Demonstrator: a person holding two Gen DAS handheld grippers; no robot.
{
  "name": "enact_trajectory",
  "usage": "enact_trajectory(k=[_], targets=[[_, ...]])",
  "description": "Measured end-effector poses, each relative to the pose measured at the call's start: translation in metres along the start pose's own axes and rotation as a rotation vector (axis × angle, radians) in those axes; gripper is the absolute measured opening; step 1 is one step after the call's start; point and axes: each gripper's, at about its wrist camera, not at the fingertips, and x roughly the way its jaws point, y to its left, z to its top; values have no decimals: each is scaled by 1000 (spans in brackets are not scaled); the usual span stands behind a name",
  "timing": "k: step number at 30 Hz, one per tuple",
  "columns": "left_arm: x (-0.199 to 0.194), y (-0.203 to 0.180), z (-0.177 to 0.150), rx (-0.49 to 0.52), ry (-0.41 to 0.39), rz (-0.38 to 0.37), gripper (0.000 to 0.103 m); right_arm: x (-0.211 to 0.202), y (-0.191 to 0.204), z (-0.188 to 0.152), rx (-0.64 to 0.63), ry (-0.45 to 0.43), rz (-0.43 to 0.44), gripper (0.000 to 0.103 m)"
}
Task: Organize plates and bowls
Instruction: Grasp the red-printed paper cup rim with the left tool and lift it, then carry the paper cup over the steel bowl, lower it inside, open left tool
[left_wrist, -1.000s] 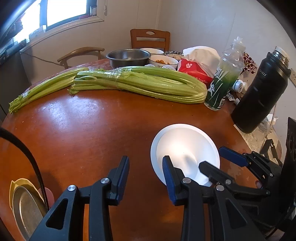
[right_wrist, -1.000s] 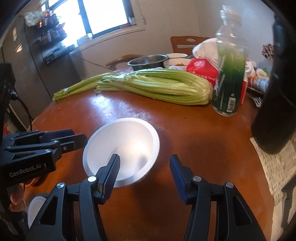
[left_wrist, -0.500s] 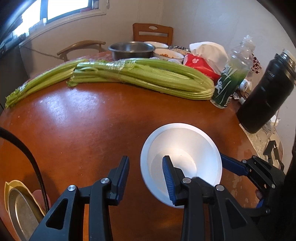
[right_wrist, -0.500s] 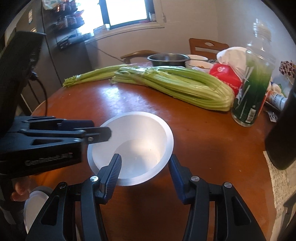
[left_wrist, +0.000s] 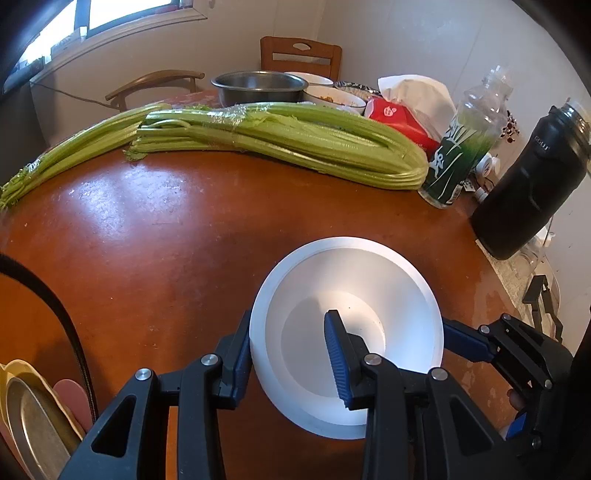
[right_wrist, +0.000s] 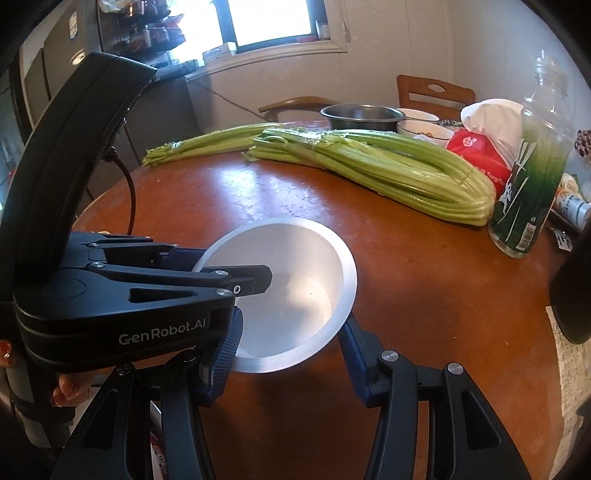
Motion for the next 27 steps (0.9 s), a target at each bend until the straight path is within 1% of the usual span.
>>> enact_trajectory(k=[9, 15, 27], targets=[[-35, -6, -5, 10, -74, 25, 37, -24, 12, 4, -17, -43, 2, 55], [-60, -10, -13, 21, -107, 38, 37, -45, 24, 3, -23, -76, 8, 55], [-108, -16, -42, 35, -183, 65, 37, -85, 52, -12, -47, -144, 20, 55]])
